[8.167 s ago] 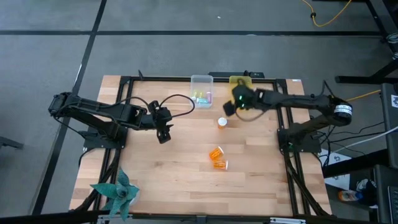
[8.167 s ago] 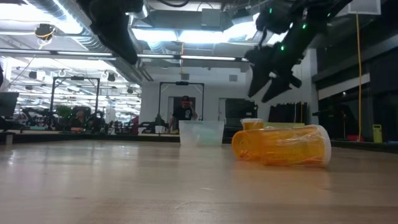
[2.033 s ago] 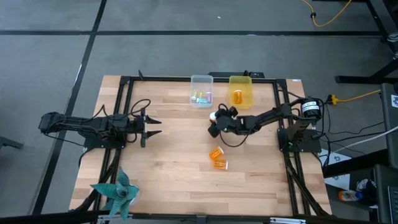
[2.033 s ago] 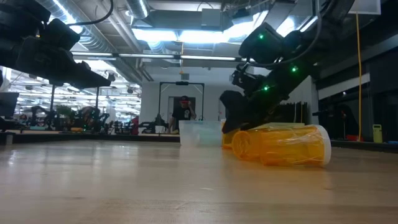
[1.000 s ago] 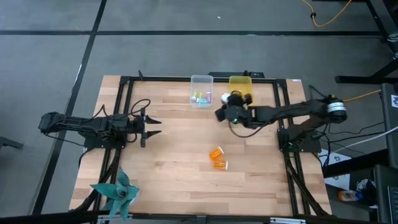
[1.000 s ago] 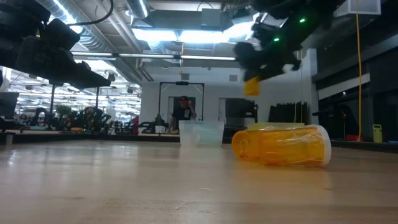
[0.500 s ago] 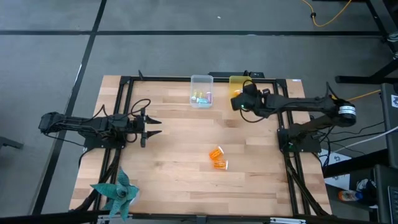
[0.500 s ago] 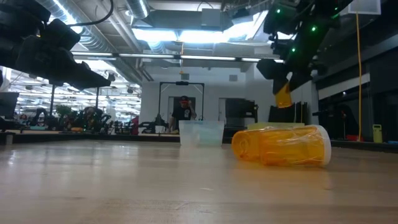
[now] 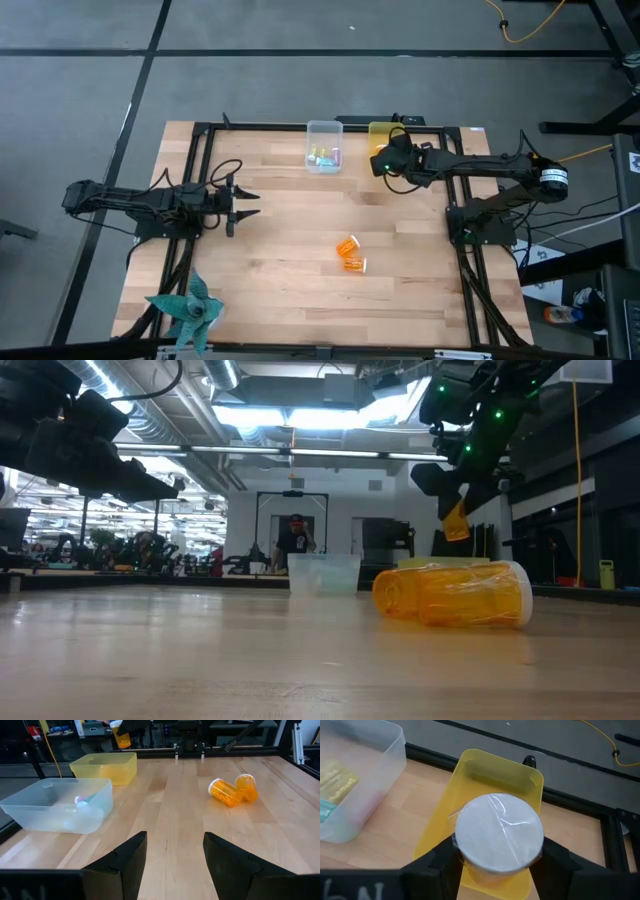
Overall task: Pick and place medicine bottles into bin by pill shape (circle, oval)
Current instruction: Put the large orange pill bottle into the yellow bin
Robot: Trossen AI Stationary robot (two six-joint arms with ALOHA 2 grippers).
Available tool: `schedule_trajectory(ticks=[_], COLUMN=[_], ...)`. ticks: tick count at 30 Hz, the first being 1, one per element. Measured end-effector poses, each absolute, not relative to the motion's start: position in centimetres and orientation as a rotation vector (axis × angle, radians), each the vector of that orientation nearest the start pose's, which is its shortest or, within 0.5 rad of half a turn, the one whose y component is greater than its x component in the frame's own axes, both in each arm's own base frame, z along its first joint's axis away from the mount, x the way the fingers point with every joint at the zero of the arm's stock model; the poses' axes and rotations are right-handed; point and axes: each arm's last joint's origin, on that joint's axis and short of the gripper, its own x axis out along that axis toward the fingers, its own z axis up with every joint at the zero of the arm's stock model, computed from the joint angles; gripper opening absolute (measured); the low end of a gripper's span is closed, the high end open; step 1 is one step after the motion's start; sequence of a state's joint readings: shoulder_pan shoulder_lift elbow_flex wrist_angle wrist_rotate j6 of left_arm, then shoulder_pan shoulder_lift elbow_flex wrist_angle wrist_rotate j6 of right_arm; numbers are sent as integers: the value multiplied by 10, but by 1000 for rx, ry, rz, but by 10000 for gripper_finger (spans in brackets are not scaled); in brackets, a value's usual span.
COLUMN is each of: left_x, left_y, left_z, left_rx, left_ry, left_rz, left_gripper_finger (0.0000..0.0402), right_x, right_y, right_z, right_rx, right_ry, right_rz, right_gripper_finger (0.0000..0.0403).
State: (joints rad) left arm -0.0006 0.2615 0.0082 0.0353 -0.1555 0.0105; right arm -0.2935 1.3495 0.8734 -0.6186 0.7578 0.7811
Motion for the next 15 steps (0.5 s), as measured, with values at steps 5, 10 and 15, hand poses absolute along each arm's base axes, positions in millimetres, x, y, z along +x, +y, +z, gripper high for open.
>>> schedule_trajectory(ticks=[5,10,15], left_x=[111,111,111], left_y=[4,4,4], left_z=[148,148,148], left_rx=[28,28,30], left_ry=[218,218,219], left_rz=[153,153,153], left_gripper_finger=[190,190,190], right_x=[232,232,231], right_y=[-91,-91,-91], right_z=[223,223,223], right_rx=[375,374,359], right_ry=[673,673,674], right_rz=[-1297,-1297,-1303], right_gripper_finger=[220,234,239])
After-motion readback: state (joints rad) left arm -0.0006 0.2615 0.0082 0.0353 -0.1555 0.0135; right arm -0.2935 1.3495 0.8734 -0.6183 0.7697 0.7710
